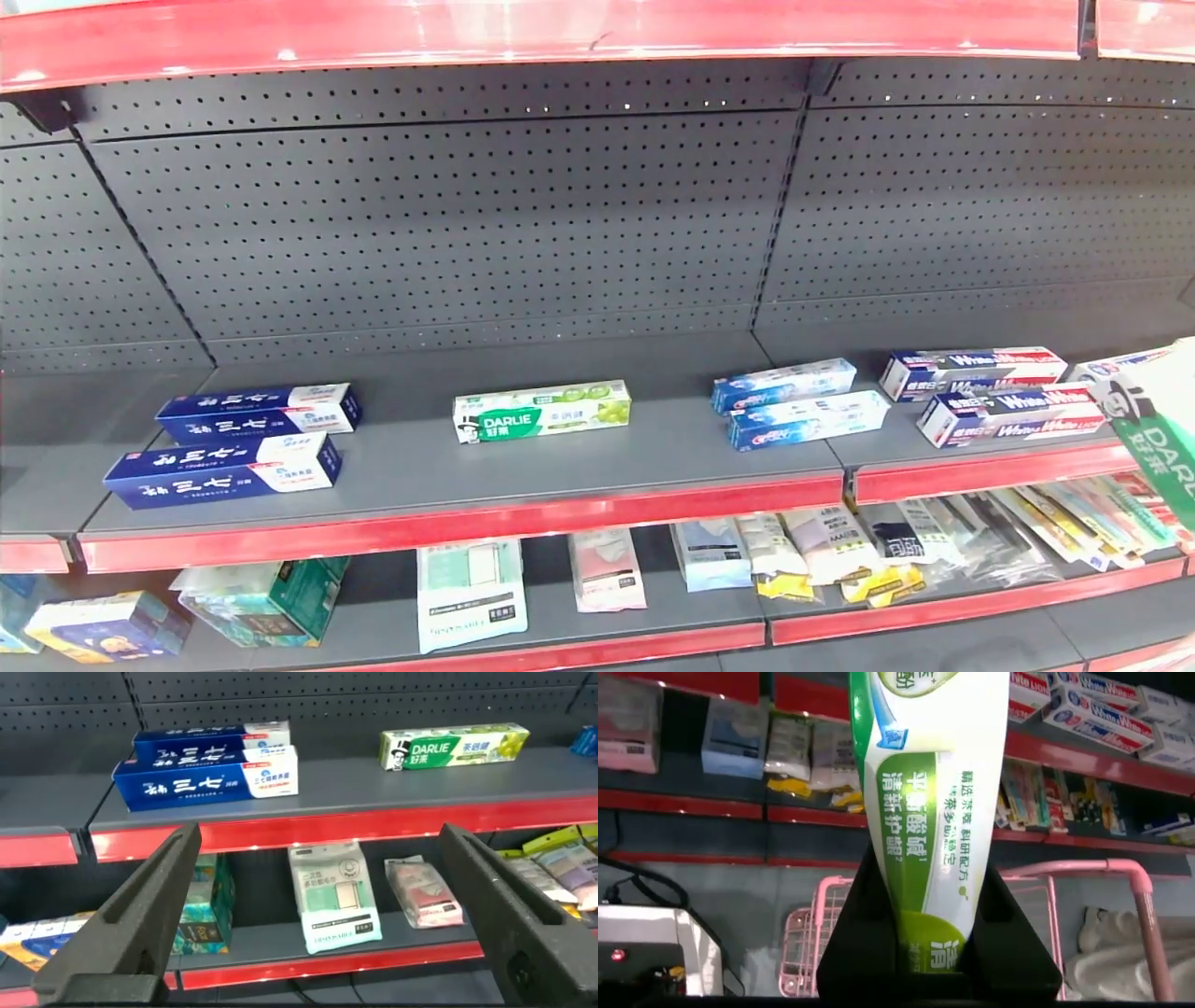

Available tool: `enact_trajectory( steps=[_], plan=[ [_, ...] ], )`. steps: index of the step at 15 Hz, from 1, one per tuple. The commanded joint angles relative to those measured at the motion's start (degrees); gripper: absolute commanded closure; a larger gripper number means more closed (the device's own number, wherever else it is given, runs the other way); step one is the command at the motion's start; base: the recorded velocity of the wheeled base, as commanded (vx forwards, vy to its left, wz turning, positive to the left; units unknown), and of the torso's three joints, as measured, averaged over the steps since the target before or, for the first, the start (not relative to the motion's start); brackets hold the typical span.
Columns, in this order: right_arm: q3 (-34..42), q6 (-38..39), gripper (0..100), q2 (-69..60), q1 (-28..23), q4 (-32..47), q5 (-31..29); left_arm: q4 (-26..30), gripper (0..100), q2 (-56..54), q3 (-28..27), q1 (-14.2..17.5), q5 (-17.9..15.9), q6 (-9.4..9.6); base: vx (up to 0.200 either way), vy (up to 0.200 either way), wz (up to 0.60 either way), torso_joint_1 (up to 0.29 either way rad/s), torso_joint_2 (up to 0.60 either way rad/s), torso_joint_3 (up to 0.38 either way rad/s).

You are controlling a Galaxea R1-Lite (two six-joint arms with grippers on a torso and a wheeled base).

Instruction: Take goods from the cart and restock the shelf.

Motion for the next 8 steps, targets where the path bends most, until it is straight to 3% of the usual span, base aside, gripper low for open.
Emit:
enact_trajectory(
  steps=[1, 4, 8],
  plan=[
    [3.63, 2.8, 100, 0.24, 0.19, -5.37, 2.67, 0.05, 0, 0.62, 0.0, -0.04, -0.12, 0.22, 0.0, 0.0, 0.0, 0.0, 0.0, 0.0],
    [9.08, 7.11, 100, 2.43, 0.19, -18.47, 3.73, -0.04, 0, 0.09, 0.0, -0.04, -0.21, 0.31, 0.0, 0.0, 0.0, 0.0, 0.0, 0.0],
    [7.15, 13.35, 100, 3.49, -0.25, -19.26, 3.11, -0.13, 0, 4.22, -0.09, 0.05, -0.12, 0.66, 0.0, 0.0, 0.0, 0.0, 0.0, 0.0]
  ],
)
